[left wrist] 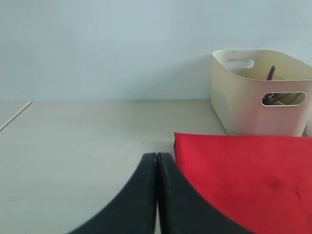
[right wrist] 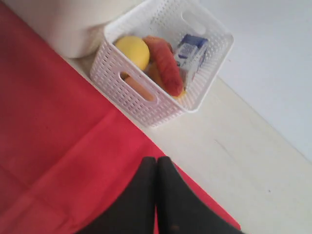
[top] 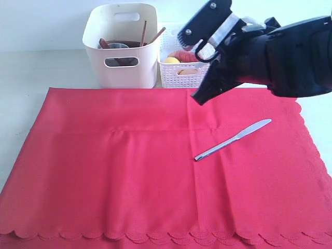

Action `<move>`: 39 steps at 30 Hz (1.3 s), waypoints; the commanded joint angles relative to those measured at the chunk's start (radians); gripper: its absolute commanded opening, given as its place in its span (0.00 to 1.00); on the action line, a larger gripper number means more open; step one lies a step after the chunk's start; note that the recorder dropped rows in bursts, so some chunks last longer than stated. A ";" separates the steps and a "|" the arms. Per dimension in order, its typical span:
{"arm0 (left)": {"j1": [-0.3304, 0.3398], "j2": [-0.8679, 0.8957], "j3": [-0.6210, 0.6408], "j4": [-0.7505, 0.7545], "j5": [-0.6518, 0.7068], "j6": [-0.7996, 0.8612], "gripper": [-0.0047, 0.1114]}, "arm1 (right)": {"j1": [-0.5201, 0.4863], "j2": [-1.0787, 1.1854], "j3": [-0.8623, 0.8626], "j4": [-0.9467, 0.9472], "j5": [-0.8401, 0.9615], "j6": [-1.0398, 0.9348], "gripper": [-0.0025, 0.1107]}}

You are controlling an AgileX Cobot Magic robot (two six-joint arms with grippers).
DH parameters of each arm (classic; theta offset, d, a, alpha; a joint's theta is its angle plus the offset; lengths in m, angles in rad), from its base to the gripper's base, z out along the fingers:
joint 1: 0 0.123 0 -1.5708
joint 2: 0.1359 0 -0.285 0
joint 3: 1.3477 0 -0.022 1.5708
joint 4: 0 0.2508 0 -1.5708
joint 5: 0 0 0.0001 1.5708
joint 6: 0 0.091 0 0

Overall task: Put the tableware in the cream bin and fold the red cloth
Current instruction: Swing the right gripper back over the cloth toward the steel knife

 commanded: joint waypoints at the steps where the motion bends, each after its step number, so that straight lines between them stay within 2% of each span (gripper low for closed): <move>1: 0.002 -0.005 0.003 0.000 -0.004 -0.006 0.06 | -0.110 -0.004 0.041 -0.009 0.113 -0.014 0.02; 7: 0.002 -0.005 0.003 0.000 -0.004 -0.006 0.06 | -0.218 0.009 0.084 -0.009 0.255 -0.014 0.02; 16: 0.002 -0.005 0.003 0.000 -0.004 -0.006 0.06 | -0.225 0.078 0.084 -0.009 0.509 -0.001 0.02; 19: 0.002 -0.005 0.003 0.000 -0.004 -0.006 0.06 | -0.225 0.078 0.080 -0.009 0.509 0.221 0.02; 26: 0.002 -0.005 0.003 0.000 -0.004 -0.006 0.06 | -0.244 0.078 0.075 -0.041 0.425 0.295 0.02; 30: 0.002 -0.005 0.003 0.000 -0.004 -0.006 0.06 | -0.353 0.078 0.071 -0.058 0.470 0.341 0.02; 31: 0.002 -0.005 0.003 0.000 -0.004 -0.006 0.06 | -0.385 0.080 0.071 -0.100 0.518 0.388 0.02; 33: 0.002 -0.005 0.003 0.000 -0.004 -0.006 0.06 | -0.450 0.080 0.058 -0.297 0.656 0.579 0.02; 36: 0.002 -0.005 0.003 0.000 -0.004 -0.006 0.06 | -0.536 0.133 -0.085 -0.867 1.038 1.098 0.02; 37: 0.002 -0.005 0.003 0.000 -0.004 -0.006 0.06 | -0.546 0.154 -0.155 -0.986 1.135 1.244 0.02; 39: 0.002 -0.005 0.003 0.000 -0.004 -0.006 0.06 | -0.540 0.192 -0.262 -1.215 1.337 1.360 0.02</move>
